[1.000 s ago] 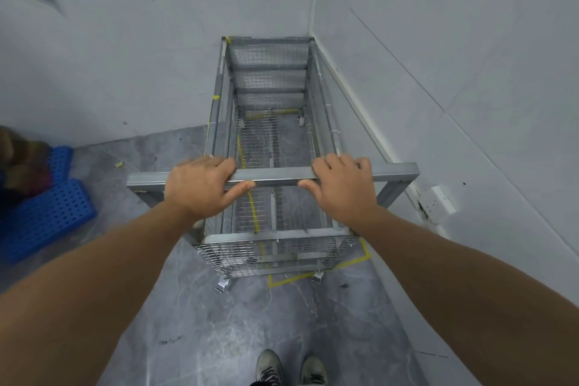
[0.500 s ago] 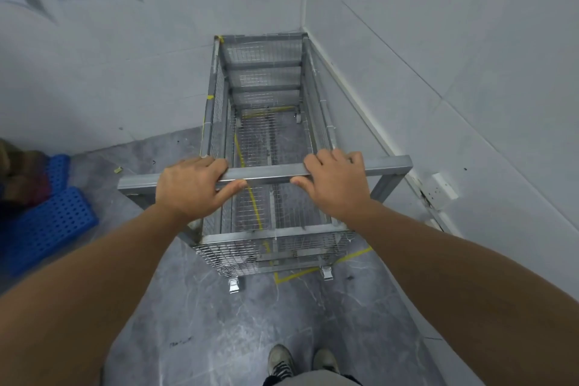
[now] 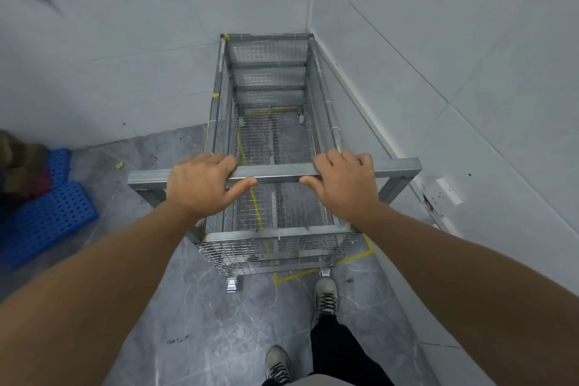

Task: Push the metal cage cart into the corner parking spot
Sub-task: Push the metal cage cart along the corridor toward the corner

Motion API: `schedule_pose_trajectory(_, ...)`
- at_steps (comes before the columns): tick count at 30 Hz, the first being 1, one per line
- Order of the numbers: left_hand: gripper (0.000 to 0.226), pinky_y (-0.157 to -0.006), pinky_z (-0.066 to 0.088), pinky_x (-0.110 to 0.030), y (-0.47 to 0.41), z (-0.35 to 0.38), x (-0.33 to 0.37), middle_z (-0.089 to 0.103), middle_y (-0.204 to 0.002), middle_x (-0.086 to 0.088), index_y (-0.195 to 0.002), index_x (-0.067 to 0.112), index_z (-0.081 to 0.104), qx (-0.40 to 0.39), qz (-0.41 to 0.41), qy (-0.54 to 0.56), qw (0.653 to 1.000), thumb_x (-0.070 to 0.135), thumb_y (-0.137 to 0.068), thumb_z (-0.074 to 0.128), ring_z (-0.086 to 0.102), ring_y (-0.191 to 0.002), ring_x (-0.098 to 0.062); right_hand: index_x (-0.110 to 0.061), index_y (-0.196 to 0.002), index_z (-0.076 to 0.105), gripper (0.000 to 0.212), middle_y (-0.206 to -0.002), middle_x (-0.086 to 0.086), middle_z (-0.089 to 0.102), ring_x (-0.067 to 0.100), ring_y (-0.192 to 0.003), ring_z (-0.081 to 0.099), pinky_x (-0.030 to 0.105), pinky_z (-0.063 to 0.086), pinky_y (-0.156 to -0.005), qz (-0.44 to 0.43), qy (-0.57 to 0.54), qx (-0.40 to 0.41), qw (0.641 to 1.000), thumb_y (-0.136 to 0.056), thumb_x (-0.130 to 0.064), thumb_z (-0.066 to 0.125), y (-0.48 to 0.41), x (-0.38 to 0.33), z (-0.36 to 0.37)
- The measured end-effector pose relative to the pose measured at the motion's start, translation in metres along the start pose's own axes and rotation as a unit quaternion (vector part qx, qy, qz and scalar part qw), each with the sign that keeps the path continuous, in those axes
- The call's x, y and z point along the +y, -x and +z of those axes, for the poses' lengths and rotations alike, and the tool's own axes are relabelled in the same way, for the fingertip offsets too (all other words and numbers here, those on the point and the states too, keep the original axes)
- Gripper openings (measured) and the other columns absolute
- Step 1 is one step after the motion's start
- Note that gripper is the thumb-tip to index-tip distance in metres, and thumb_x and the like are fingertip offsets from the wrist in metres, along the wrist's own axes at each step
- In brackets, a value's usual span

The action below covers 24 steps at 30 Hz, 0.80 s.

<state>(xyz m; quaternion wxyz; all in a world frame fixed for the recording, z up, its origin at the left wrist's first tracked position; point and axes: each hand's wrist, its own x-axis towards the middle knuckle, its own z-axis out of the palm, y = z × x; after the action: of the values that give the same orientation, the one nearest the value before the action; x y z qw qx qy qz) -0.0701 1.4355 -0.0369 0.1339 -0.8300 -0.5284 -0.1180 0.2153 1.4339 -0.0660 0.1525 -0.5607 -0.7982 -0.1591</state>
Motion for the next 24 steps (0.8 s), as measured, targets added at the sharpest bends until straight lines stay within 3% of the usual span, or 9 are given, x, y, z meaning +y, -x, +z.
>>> schedule_pose_trajectory(4,0.052,-0.051,0.026,-0.026,0.0016,0.0016,-0.0017,0.054,-0.063,0.004,-0.073,0.022,0.047,-0.009,-0.005,-0.013,1.000,0.070,-0.089,0.036,0.044,-0.055,-0.016,-0.017,-0.093,0.059,0.052,-0.084,0.003,0.061,0.027,-0.077,0.054,0.042,0.034,-0.074,0.000,0.005,0.000,1.000,-0.097,-0.064,0.036,0.0012,-0.0019,0.0002)
schedule_pose_trajectory(10,0.051,-0.051,0.030,-0.026,0.0020,0.0024,-0.0031,0.053,-0.061,0.003,-0.072,0.023,0.046,0.000,-0.012,0.005,1.000,0.069,-0.089,0.034,0.036,-0.055,-0.014,-0.018,-0.094,0.059,0.054,-0.084,0.003,0.060,0.027,-0.076,0.054,0.043,0.035,-0.074,-0.001,0.020,0.001,1.000,-0.099,-0.064,0.032,0.0011,-0.0052,0.0014)
schedule_pose_trajectory(15,0.051,-0.052,0.029,-0.026,0.0020,0.0037,-0.0025,0.054,-0.061,0.003,-0.071,0.023,0.047,0.004,-0.005,-0.004,1.000,0.068,-0.089,0.035,0.049,-0.054,-0.018,-0.017,-0.092,0.059,0.053,-0.082,0.003,0.059,0.027,-0.074,0.053,0.042,0.037,-0.072,0.001,0.023,0.014,1.000,-0.099,-0.064,0.034,0.0011,-0.0050,0.0004)
schedule_pose_trajectory(21,0.054,-0.054,0.029,-0.027,0.0014,0.0029,-0.0011,0.054,-0.061,0.004,-0.071,0.024,0.045,-0.003,-0.016,0.001,1.000,0.071,-0.089,0.027,0.041,-0.055,-0.015,-0.018,-0.091,0.059,0.052,-0.083,0.002,0.060,0.027,-0.076,0.055,0.043,0.038,-0.074,0.013,0.000,-0.002,1.000,-0.096,-0.064,0.035,-0.0008,-0.0043,-0.0028)
schedule_pose_trajectory(24,0.052,-0.055,0.030,-0.028,0.0010,0.0033,-0.0020,0.056,-0.064,0.004,-0.072,0.025,0.044,-0.012,-0.008,0.004,1.000,0.071,-0.088,0.027,0.048,-0.057,-0.018,-0.018,-0.093,0.061,0.057,-0.086,0.002,0.062,0.027,-0.079,0.057,0.043,0.035,-0.076,0.021,-0.004,-0.021,1.000,-0.095,-0.066,0.031,-0.0016,-0.0052,-0.0033)
